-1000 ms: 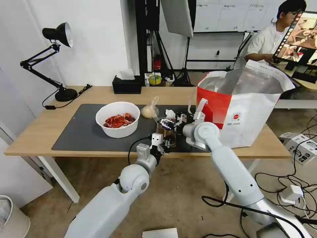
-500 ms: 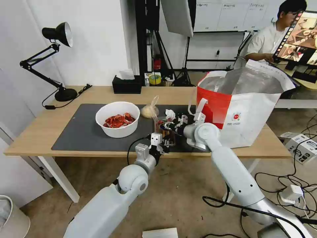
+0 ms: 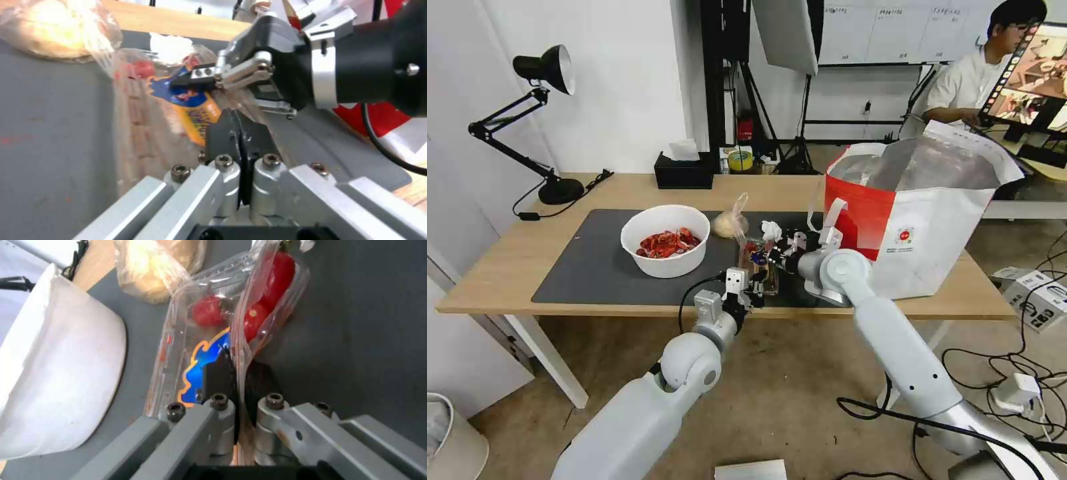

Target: Pick up the trash from the table and place it into the takeout bag.

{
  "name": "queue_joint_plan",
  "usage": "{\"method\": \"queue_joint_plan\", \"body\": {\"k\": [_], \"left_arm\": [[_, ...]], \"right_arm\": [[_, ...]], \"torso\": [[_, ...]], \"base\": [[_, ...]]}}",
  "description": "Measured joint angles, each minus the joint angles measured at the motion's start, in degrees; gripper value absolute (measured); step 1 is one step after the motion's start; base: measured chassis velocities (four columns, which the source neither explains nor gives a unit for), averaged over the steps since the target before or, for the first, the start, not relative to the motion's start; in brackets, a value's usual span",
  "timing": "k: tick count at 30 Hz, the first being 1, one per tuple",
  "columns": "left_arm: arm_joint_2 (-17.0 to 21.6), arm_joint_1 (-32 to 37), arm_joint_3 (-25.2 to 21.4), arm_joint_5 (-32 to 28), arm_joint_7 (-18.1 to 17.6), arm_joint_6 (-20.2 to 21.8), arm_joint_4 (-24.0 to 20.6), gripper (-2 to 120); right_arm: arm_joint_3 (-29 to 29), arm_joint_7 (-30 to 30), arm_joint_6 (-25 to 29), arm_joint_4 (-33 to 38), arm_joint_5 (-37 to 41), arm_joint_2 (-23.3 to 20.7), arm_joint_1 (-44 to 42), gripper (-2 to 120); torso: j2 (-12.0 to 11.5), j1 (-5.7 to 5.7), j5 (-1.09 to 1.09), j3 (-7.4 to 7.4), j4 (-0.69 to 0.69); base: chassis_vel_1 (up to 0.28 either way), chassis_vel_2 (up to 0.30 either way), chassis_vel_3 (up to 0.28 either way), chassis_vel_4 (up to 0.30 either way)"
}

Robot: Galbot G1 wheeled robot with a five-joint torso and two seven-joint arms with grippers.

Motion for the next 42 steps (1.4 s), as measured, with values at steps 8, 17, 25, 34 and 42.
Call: {"method": "queue_joint_plan", "body": {"k": [8, 17, 25, 34, 42], "left_arm": [[2.0, 4.0, -5.5, -0.2, 0.2, -0.2, -3.4, 0], [4.7, 11.6, -11.6, 2.4, 2.5, -1.8, -9.9, 0], [4.8, 16.8, -14.1, 5.9, 2.5, -5.0, -13.8, 18], [4.9, 20.0, -16.4, 6.9, 2.3, -6.9, -14.4, 46], [5.3, 22.9, -18.9, 7.0, 2.3, -9.3, -15.1, 77]], "right_arm": [[0.7, -0.1, 0.1, 0.8, -0.1, -0.1, -1.1, 0], [2.0, -1.3, 0.2, 1.9, 0.0, -0.6, -2.3, 0], [3.3, -2.0, 2.1, 5.5, 0.4, -1.6, -2.6, 0], [4.2, -2.8, 2.5, 10.3, 1.7, -3.1, -3.2, 0], [6.8, -3.9, 3.9, 19.0, 4.4, -5.5, -3.5, 0]], "torso": [[0.0, 0.0, 0.0, 0.0, 0.0], [0.0, 0.0, 0.0, 0.0, -0.01], [0.0, 0.0, 0.0, 0.0, -0.02], [0.0, 0.0, 0.0, 0.0, -0.01], [0.0, 0.0, 0.0, 0.0, -0.01]], "base": [[0.0, 0.0, 0.0, 0.0], [0.0, 0.0, 0.0, 0.0], [0.0, 0.0, 0.0, 0.0], [0.0, 0.0, 0.0, 0.0], [0.0, 0.0, 0.0, 0.0]]}}
